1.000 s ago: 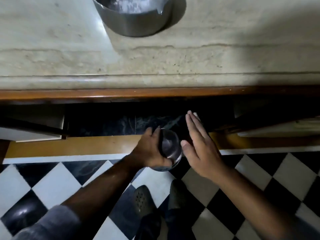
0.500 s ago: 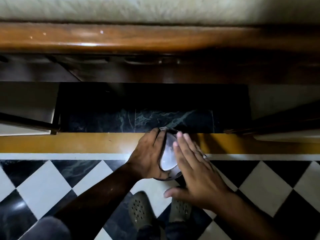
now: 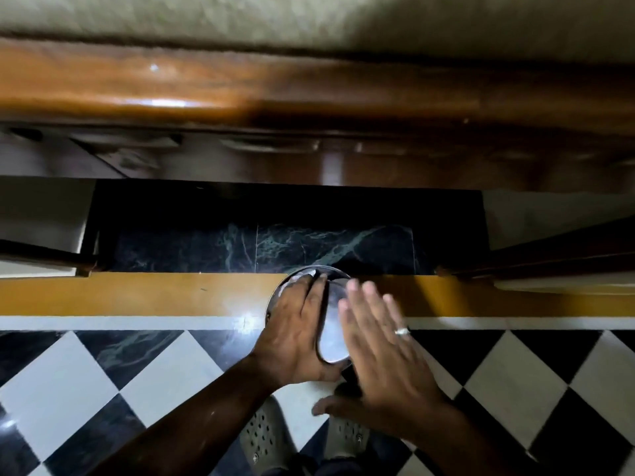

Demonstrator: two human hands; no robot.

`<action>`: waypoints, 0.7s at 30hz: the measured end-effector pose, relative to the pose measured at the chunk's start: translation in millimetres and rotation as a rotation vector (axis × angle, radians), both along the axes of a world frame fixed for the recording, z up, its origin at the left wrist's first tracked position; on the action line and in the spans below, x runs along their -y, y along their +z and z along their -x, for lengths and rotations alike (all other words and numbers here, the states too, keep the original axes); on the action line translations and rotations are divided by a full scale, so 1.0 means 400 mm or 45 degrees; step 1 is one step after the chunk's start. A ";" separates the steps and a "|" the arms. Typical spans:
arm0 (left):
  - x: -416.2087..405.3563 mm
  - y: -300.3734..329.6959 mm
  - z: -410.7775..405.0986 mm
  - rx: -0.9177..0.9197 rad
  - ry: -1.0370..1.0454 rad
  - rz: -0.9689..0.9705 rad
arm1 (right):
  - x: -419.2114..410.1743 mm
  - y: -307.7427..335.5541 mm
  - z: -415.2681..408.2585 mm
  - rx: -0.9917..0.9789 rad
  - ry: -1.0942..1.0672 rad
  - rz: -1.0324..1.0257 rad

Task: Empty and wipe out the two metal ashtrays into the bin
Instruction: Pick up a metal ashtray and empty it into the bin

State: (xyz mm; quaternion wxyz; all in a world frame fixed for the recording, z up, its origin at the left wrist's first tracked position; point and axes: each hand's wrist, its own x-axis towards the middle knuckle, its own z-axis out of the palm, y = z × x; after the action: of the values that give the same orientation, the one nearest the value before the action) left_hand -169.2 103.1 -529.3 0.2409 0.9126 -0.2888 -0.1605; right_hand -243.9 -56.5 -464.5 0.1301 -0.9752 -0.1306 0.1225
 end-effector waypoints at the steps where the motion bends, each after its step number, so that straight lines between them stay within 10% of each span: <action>1: 0.005 -0.002 0.000 0.011 -0.029 0.005 | 0.008 -0.033 0.011 -0.117 0.104 0.065; 9: -0.016 0.019 -0.015 -0.428 0.282 0.219 | 0.014 -0.118 -0.015 -0.003 -0.093 -0.226; 14: -0.041 0.088 -0.021 -1.196 1.107 0.649 | 0.007 -0.075 -0.001 -0.309 -0.970 -0.722; 21: -0.076 0.410 0.035 -1.271 1.200 0.572 | -0.036 0.195 0.043 -0.472 -1.372 -0.961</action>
State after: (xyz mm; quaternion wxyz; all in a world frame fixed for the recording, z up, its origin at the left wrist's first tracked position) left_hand -183.3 133.3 -365.2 0.5694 0.6865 0.2542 -0.3740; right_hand -260.9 -41.9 -386.4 0.5244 -0.7548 0.3637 0.1517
